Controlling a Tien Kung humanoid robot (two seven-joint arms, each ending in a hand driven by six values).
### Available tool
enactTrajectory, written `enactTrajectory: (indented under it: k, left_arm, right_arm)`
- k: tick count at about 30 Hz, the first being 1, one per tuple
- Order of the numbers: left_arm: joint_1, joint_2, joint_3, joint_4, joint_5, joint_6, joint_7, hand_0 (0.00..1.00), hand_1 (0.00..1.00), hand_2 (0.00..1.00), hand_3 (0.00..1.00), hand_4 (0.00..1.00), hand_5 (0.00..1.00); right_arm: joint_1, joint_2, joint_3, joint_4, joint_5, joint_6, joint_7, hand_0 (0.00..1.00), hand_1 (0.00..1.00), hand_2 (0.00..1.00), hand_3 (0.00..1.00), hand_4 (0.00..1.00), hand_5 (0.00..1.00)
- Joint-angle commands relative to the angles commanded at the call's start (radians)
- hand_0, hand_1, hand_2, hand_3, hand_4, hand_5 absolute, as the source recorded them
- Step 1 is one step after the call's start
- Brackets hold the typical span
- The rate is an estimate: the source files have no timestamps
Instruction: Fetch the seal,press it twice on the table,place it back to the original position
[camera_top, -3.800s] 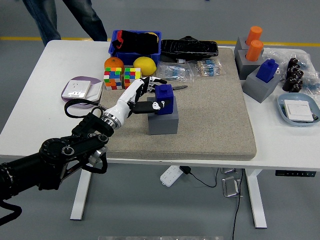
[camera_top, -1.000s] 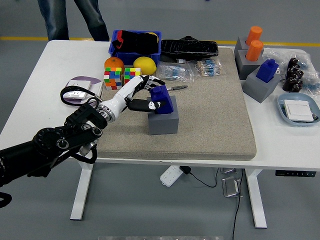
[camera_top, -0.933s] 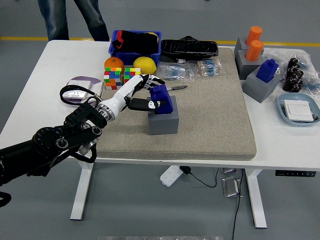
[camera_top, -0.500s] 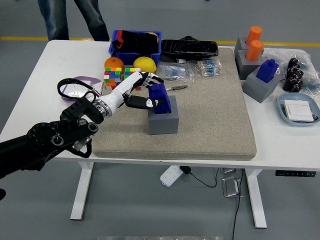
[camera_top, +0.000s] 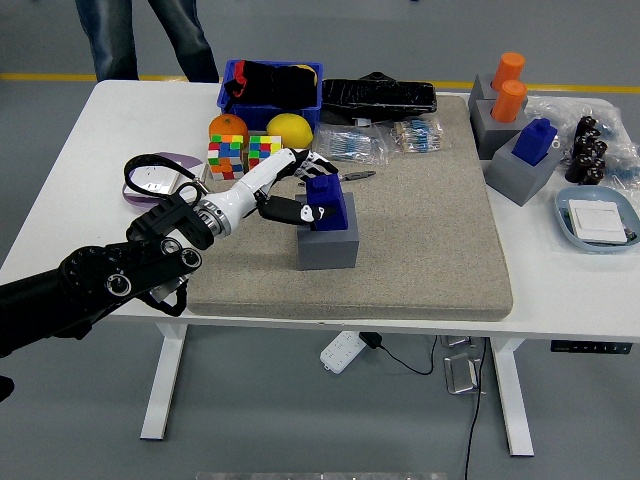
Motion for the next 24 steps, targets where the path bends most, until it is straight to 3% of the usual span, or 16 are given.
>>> enactTrajectory:
  k: [10,24]
  left_arm:
    - [-0.011,-0.011,-0.007,0.002,0.0,0.005,-0.002,0.841,0.56,0.472,0.672,0.611,0.002]
    - [-0.044,0.007,-0.02,-0.01,0.058,-0.013,0.049,0.841,0.556,0.467,0.67,0.602,0.002]
  right_arm:
    - [0.0,0.0,0.003,0.0,-0.001,0.0,0.001,0.834,0.743,0.739,0.709,0.803,0.601]
    - [-0.002,-0.002,0.005,0.001,-0.001,0.0,0.002,0.834,0.744,0.739,0.71,0.803,0.601]
